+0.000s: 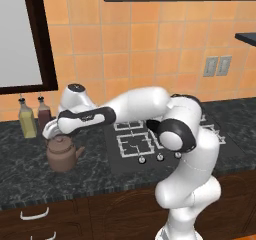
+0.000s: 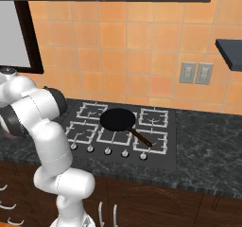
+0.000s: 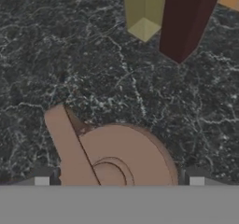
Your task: Pick the kettle from the counter and place it on a stove burner. Then turn the burner on.
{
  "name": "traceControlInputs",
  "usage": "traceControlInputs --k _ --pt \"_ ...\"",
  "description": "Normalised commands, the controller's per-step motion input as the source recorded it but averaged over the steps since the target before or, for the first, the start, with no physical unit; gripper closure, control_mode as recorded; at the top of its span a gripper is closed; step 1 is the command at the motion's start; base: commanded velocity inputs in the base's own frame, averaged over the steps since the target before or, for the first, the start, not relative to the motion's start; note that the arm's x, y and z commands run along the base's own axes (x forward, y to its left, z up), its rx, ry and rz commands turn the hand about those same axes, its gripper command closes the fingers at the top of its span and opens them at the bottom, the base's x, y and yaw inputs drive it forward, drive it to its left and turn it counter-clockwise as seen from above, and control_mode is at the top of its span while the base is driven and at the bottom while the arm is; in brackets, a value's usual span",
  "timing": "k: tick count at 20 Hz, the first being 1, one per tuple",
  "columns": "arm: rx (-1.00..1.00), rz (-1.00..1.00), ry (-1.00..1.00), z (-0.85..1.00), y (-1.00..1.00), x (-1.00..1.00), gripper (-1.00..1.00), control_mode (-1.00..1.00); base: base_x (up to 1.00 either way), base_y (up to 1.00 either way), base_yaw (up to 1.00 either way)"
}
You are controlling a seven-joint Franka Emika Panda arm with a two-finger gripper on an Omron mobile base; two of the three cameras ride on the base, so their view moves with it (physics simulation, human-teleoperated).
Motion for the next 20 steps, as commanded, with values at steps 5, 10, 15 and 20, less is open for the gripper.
traceControlInputs --k 5,10,15,20 --pt "0.00 0.00 0.00 0.00 0.12 0.03 -1.00 -1.00 0.00 0.00 0.00" --pt "0.00 -0.01 0.00 -0.01 0.02 0.00 -1.00 -1.00 0.00 0.00 0.00" --pt "0.00 -0.02 0.00 -0.10 0.00 0.00 1.00 -1.00 0.00 0.00 0.00" --pt "0.00 -0.01 0.00 -0.18 0.00 0.00 1.00 -1.00 0.00 0.00 0.00"
